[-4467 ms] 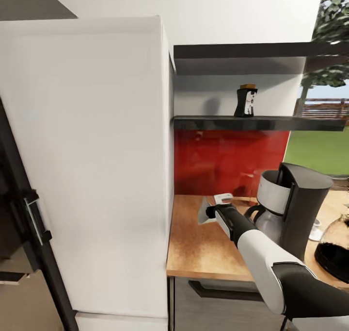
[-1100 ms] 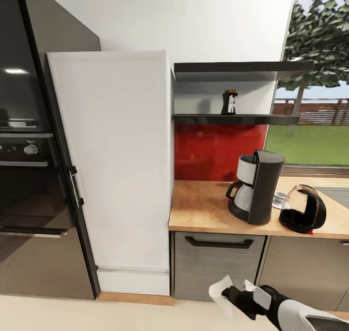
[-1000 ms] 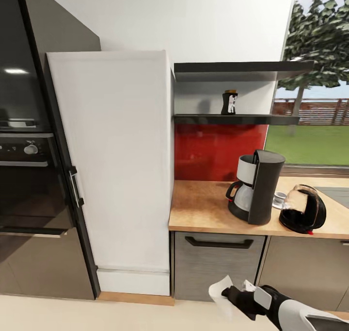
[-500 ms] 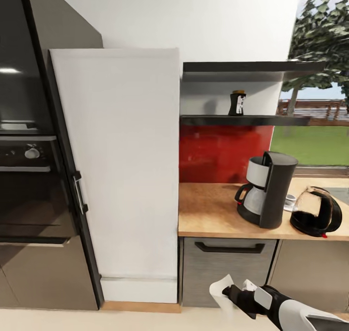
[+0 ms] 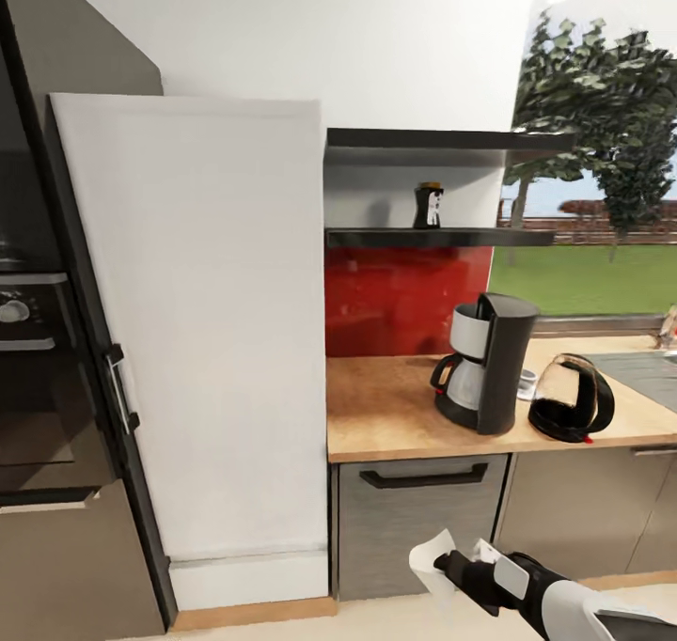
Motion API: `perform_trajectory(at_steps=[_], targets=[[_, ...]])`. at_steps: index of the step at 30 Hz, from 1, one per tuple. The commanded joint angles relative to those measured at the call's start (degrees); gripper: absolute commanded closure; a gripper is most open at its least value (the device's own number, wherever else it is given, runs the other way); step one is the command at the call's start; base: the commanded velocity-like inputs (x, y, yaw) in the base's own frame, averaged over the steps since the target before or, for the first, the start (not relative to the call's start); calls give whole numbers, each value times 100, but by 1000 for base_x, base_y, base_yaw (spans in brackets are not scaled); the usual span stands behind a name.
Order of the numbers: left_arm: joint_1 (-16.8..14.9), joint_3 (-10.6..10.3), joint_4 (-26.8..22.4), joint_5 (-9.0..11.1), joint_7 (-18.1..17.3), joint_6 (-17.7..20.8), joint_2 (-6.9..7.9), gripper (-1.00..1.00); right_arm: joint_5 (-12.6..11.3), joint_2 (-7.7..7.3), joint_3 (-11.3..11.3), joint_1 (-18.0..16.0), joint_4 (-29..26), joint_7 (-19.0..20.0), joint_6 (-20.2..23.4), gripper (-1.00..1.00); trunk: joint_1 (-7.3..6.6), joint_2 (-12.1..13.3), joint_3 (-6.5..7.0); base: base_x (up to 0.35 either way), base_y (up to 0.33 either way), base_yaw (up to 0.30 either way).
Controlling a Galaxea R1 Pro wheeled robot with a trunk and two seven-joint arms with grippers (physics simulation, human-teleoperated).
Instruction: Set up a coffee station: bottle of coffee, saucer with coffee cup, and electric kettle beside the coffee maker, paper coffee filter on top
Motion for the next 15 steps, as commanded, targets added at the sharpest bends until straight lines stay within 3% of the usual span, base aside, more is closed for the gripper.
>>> perform_trajectory(at_steps=[1, 5, 10, 15], targets=[[1, -8, 3, 9, 15, -18, -3, -100, 17, -4, -44, -6, 16, 22, -3, 100, 0, -5, 2, -256, 1, -161], [1, -8, 7, 6, 15, -22, -5, -100, 15, -19, -44, -6, 16, 24, -15, 100, 0, -5, 11, -278, 17, -68], [1, -8, 8, 7, 15, -25, -3, -100, 3, -68, -44, -6, 14, 108, -24, 100, 0, -5, 12, -89, 25, -12], [1, -8, 8, 7, 15, -30, -4, -100, -104, -163, -44, -6, 14, 636, -62, 100, 0, -5, 13, -13, 4, -2]])
